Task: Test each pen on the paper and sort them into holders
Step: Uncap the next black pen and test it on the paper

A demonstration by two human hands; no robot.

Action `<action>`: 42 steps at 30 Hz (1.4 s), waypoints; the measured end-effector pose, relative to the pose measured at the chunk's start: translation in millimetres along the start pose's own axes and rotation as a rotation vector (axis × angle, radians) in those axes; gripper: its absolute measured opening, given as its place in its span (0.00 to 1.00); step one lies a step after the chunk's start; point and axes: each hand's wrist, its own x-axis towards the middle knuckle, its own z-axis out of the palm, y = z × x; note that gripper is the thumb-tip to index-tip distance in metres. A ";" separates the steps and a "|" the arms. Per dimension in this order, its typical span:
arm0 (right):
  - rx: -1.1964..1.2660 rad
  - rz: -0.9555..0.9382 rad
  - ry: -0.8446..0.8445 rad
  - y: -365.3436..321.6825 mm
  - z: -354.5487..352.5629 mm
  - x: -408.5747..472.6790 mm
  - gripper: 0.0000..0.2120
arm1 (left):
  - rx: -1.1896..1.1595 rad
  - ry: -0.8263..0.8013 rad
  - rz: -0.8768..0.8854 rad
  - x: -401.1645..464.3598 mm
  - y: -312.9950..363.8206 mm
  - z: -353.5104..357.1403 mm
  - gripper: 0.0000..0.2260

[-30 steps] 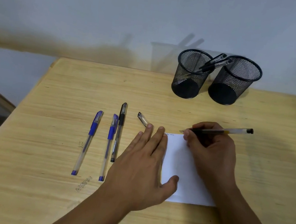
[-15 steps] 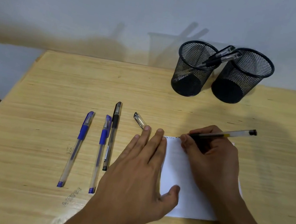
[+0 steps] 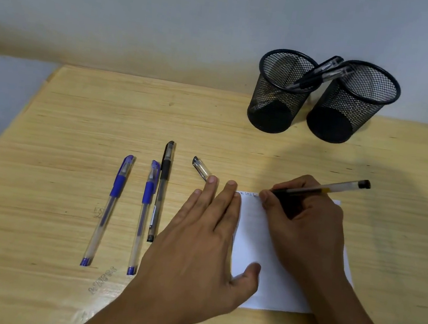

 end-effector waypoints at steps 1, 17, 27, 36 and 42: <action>-0.003 0.000 0.001 0.2 -0.1 0.0 0.04 | -0.001 0.001 -0.001 -0.1 0.1 -0.3 0.41; -0.011 0.027 0.012 -0.7 -2.0 -0.5 0.05 | -0.014 0.011 -0.002 0.4 1.5 -2.0 0.41; -0.007 0.041 0.016 -3.2 -1.1 -0.9 0.06 | -0.013 0.012 0.000 1.0 1.2 -1.8 0.41; 0.029 0.112 0.054 -2.2 -4.2 -0.6 0.05 | -0.024 0.024 0.001 0.4 1.0 -2.6 0.41; -0.015 0.101 0.044 -5.7 -4.0 -1.0 0.05 | -0.030 0.029 0.006 0.6 1.3 -2.5 0.41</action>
